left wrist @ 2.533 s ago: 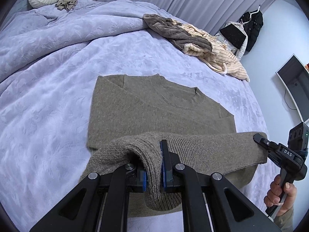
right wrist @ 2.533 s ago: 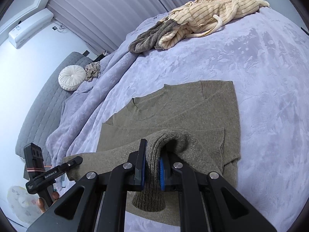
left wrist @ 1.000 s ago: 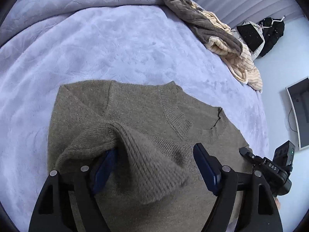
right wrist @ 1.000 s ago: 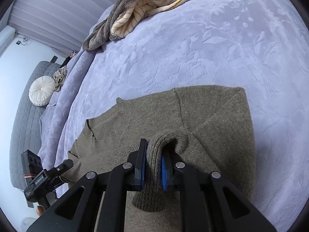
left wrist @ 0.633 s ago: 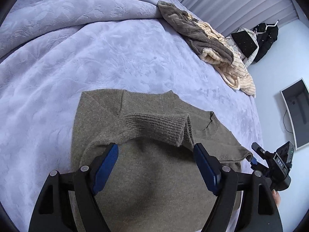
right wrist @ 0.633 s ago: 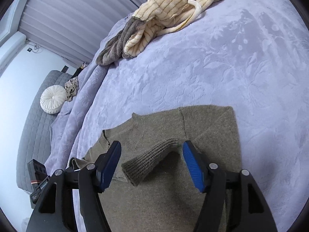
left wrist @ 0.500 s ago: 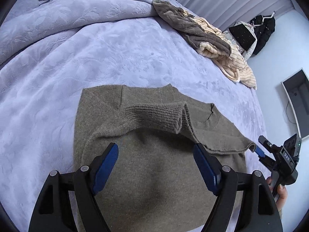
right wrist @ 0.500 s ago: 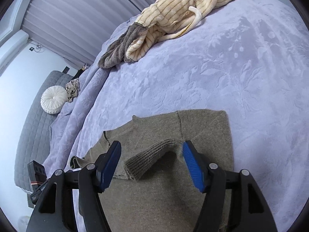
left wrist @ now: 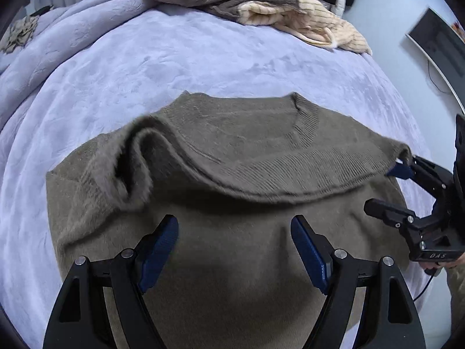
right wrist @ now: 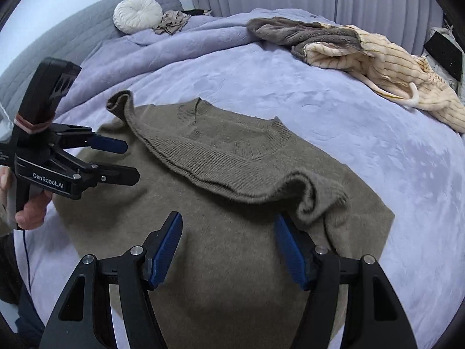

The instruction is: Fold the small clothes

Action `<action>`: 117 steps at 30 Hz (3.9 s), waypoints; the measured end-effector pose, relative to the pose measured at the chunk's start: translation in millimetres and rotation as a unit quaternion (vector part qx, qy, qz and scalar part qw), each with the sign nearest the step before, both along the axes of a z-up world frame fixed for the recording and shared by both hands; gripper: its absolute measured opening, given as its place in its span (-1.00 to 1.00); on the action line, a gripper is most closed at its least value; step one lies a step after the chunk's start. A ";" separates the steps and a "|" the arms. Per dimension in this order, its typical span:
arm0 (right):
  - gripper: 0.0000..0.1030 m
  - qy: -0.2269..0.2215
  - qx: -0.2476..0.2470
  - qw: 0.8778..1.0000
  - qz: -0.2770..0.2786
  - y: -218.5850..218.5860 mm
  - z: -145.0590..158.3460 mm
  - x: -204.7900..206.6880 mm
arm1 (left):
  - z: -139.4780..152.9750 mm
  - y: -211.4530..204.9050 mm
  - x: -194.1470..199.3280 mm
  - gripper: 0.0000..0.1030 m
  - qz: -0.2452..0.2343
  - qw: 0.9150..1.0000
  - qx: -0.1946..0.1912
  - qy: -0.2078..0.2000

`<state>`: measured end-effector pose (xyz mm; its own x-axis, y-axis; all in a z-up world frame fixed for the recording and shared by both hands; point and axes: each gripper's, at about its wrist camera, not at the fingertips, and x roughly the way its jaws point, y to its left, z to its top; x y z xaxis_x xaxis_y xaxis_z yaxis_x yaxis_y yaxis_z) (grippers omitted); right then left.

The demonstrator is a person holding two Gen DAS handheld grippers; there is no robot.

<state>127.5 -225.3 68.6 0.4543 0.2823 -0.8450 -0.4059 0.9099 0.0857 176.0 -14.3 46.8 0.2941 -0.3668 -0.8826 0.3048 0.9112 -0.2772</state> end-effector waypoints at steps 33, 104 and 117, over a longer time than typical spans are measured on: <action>0.36 0.001 0.018 0.985 -0.170 -21.8 9.1 20.9 | 12.9 24.6 14.6 0.57 0.101 0.992 0.061 -0.049; 0.61 0.205 -0.083 0.975 -0.034 315.2 -64.0 125.6 | -44.3 121.5 -122.1 -0.42 0.182 0.969 -0.164 -0.035; -0.62 0.148 0.007 0.989 0.000 252.7 -8.8 97.0 | -4.7 90.0 -126.3 -0.51 0.161 0.981 -0.098 -0.046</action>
